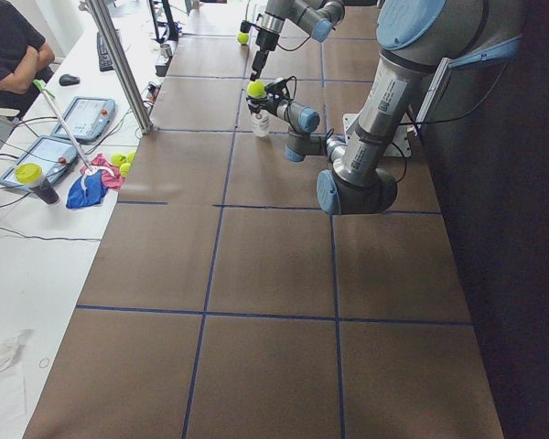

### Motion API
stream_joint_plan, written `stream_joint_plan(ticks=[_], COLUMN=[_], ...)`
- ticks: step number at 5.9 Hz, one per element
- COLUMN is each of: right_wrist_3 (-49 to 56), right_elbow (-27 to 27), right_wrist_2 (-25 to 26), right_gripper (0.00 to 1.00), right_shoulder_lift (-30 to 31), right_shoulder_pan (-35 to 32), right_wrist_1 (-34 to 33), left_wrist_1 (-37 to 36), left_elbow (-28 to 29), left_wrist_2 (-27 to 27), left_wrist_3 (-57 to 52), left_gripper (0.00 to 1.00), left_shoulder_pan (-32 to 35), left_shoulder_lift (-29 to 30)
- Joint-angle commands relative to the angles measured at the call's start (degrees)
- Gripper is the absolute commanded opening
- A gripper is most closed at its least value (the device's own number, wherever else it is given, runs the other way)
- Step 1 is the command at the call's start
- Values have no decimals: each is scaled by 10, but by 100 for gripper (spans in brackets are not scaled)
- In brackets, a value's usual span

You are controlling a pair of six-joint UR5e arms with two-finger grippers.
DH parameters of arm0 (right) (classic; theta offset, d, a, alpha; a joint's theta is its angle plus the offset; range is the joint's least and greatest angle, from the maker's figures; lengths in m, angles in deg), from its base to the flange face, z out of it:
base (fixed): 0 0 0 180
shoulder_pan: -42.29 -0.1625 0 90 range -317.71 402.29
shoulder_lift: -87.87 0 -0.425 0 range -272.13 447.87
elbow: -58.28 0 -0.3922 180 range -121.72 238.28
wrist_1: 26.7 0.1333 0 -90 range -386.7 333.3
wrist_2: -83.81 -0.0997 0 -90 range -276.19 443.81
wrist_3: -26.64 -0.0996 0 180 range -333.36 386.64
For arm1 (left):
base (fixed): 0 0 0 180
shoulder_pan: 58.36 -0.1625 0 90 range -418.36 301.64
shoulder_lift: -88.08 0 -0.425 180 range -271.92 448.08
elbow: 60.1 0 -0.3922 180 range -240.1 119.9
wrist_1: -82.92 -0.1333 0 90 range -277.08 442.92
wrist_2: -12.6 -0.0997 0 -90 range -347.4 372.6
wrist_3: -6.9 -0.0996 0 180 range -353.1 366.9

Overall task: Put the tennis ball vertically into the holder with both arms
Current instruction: 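Lower the ball into the can and open the right gripper, then move the right gripper to the second tennis ball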

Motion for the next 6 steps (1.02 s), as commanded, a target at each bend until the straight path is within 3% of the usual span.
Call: stream_joint_plan(ticks=[1,3,5,6], right_wrist_3=[15,100,275,378], right_elbow=[-52,-71,-65,-25], right_wrist_2=[-62,-102,-133,-141], right_gripper=[98,99,99,99], right_shoulder_lift=[63,129,230,264], right_shoulder_pan=[-66,-135,-208,-245], right_wrist_1=[0,0,1,2], left_wrist_1=[0,2,2,2], left_elbow=[0,-1,-2,-2], left_wrist_2=[0,0,0,0], left_wrist_3=[0,1,1,1], left_gripper=[76,83,84,84], left_shoulder_pan=[0,0,0,0], left_shoulder_lift=[0,0,-1,-1])
